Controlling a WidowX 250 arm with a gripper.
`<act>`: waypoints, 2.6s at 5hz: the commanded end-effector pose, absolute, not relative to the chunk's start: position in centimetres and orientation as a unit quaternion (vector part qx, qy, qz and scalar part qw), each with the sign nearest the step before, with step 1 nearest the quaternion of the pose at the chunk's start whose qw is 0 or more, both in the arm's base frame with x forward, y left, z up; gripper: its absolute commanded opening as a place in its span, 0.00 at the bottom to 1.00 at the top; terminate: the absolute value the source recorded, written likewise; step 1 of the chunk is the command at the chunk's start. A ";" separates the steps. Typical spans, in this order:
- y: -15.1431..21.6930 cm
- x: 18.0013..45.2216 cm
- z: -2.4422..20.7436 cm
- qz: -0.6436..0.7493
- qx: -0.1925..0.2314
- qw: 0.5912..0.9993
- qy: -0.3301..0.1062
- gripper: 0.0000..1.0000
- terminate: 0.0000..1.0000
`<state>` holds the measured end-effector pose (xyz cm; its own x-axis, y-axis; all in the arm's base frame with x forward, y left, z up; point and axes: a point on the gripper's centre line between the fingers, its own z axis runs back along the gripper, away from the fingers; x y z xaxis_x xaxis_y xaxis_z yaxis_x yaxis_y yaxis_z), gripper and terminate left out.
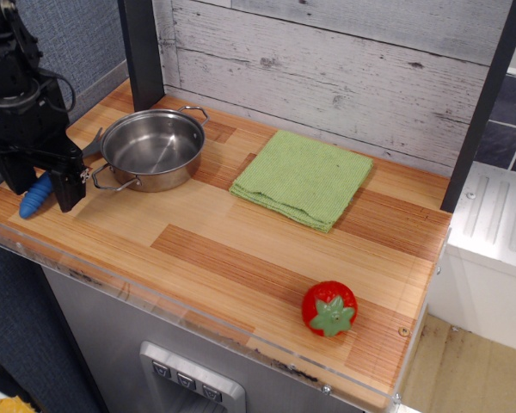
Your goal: Place the spatula on the green cloth
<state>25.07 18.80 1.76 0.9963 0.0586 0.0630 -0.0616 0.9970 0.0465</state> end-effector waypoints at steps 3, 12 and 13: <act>16.3 26.9 3.5 0.023 0.050 0.997 -0.054 0.00 0.00; -0.3 33.2 7.4 0.019 0.036 0.996 -0.074 0.00 0.00; 0.2 33.3 7.2 0.024 0.030 0.997 -0.071 0.00 0.00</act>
